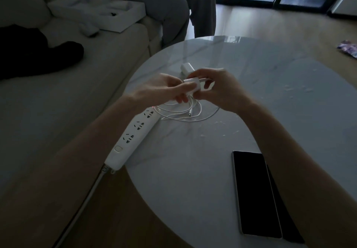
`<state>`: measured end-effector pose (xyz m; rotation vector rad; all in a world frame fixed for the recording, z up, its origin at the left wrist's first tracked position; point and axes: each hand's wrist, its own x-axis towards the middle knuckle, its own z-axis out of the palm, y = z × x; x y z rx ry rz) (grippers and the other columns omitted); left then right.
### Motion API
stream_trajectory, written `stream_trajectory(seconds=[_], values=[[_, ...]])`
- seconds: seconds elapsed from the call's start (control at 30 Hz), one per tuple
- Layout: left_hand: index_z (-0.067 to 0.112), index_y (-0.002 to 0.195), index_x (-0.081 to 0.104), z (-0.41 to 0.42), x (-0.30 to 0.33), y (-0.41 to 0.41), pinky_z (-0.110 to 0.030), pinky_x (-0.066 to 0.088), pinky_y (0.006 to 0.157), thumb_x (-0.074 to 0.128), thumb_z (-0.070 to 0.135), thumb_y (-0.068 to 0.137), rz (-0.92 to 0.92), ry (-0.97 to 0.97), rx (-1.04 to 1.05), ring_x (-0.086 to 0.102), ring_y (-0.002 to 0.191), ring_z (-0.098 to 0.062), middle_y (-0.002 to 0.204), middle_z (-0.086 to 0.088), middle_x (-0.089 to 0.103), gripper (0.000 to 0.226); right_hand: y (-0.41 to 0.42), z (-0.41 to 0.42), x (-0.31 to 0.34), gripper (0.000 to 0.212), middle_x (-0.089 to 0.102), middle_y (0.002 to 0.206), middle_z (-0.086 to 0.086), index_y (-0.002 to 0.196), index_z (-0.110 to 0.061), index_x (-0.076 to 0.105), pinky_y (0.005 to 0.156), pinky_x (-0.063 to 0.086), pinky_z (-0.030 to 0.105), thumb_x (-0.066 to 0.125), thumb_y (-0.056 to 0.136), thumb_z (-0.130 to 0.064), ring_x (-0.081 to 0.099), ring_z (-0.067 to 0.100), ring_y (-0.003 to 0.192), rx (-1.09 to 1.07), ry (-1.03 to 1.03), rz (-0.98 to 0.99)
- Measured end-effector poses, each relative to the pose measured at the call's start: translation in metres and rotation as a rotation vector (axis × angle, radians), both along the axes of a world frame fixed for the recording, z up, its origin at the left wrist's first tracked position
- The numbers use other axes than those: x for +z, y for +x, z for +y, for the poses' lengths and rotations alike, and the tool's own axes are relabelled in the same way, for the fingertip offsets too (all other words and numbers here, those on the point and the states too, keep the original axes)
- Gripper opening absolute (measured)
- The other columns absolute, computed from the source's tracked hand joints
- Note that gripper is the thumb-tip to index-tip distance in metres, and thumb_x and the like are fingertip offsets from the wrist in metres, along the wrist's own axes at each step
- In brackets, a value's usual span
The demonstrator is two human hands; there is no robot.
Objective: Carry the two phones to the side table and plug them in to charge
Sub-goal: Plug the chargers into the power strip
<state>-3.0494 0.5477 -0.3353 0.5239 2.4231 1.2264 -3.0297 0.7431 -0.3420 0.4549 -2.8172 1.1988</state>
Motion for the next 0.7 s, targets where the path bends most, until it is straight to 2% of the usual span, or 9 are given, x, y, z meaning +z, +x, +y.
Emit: stream_trajectory(seconds=[0.07,0.13,0.2,0.23,0.3,0.37,0.4,0.57,0.7], values=[[0.013,0.104,0.074,-0.007,-0.009,-0.002,-0.024,0.056,0.085,0.064,0.050,0.087,-0.089,0.122,0.046,0.071,0.087,-0.015,0.094,-0.001,0.078,0.042,0.004,-0.006,-0.001,0.046,0.068,0.117,0.005,0.122,-0.022,0.066,0.077,0.049,0.019,0.079,0.078,-0.016,0.061,0.012,0.094,-0.034,0.072,0.095],[0.014,0.107,0.073,-0.016,-0.016,-0.005,-0.026,0.056,0.083,0.067,0.046,0.085,-0.165,0.253,0.123,0.070,0.084,-0.012,0.098,-0.001,0.078,0.039,0.011,-0.016,-0.004,0.046,0.063,0.124,0.008,0.126,-0.017,0.063,0.088,0.044,0.025,0.075,0.081,-0.017,0.055,0.020,0.109,-0.177,0.076,0.276],[0.017,0.103,0.073,-0.026,-0.022,-0.010,-0.023,0.054,0.075,0.068,0.043,0.086,-0.231,0.401,0.236,0.069,0.080,-0.007,0.101,0.000,0.078,0.032,0.019,-0.028,-0.010,0.028,0.068,0.105,0.005,0.110,-0.011,0.067,0.081,0.044,0.019,0.070,0.084,-0.021,0.059,0.014,0.095,-0.382,-0.106,0.457],[0.018,0.100,0.073,-0.031,-0.024,-0.010,-0.021,0.054,0.072,0.069,0.043,0.085,-0.260,0.464,0.274,0.069,0.077,-0.006,0.100,0.001,0.078,0.029,0.023,-0.034,-0.014,0.020,0.069,0.092,0.000,0.100,-0.011,0.068,0.074,0.044,0.015,0.068,0.086,-0.027,0.061,0.009,0.082,-0.438,-0.216,0.437],[0.020,0.097,0.075,-0.039,-0.029,-0.009,-0.020,0.053,0.071,0.070,0.047,0.082,-0.272,0.505,0.284,0.069,0.079,-0.005,0.100,0.004,0.078,0.031,0.024,-0.047,-0.020,0.030,0.072,0.083,-0.001,0.095,-0.012,0.071,0.066,0.049,0.016,0.066,0.088,-0.041,0.064,0.006,0.069,-0.373,-0.448,0.114],[0.024,0.101,0.077,-0.047,-0.035,-0.006,-0.021,0.053,0.075,0.070,0.057,0.077,-0.208,0.427,0.239,0.069,0.088,-0.005,0.100,0.006,0.076,0.041,0.024,-0.062,-0.023,0.037,0.075,0.094,0.010,0.105,-0.010,0.071,0.069,0.056,0.024,0.064,0.089,-0.043,0.070,0.014,0.076,-0.216,-0.709,-0.267],[0.026,0.105,0.076,-0.051,-0.038,-0.004,-0.021,0.052,0.078,0.069,0.060,0.077,-0.178,0.384,0.205,0.069,0.091,-0.005,0.102,0.007,0.076,0.044,0.022,-0.069,-0.024,0.036,0.075,0.098,0.015,0.108,-0.009,0.071,0.073,0.058,0.028,0.064,0.091,-0.039,0.072,0.019,0.081,-0.171,-0.798,-0.350],[0.037,0.117,0.068,-0.094,-0.048,-0.012,-0.020,0.050,0.081,0.069,0.056,0.078,-0.156,0.246,0.210,0.068,0.102,-0.003,0.113,0.011,0.073,0.043,0.013,-0.085,-0.032,0.034,0.075,0.098,0.017,0.110,-0.002,0.070,0.078,0.062,0.031,0.070,0.088,-0.029,0.075,0.024,0.081,-0.124,-0.725,-0.292],[0.028,0.107,0.066,-0.124,-0.066,-0.016,-0.027,0.050,0.081,0.056,0.024,0.089,-0.223,0.291,0.389,0.066,0.100,-0.014,0.117,-0.001,0.070,0.021,0.017,-0.090,-0.041,0.040,0.073,0.108,0.024,0.117,0.005,0.063,0.088,0.059,0.039,0.059,0.096,-0.029,0.072,0.032,0.093,-0.013,-0.682,-0.671]])
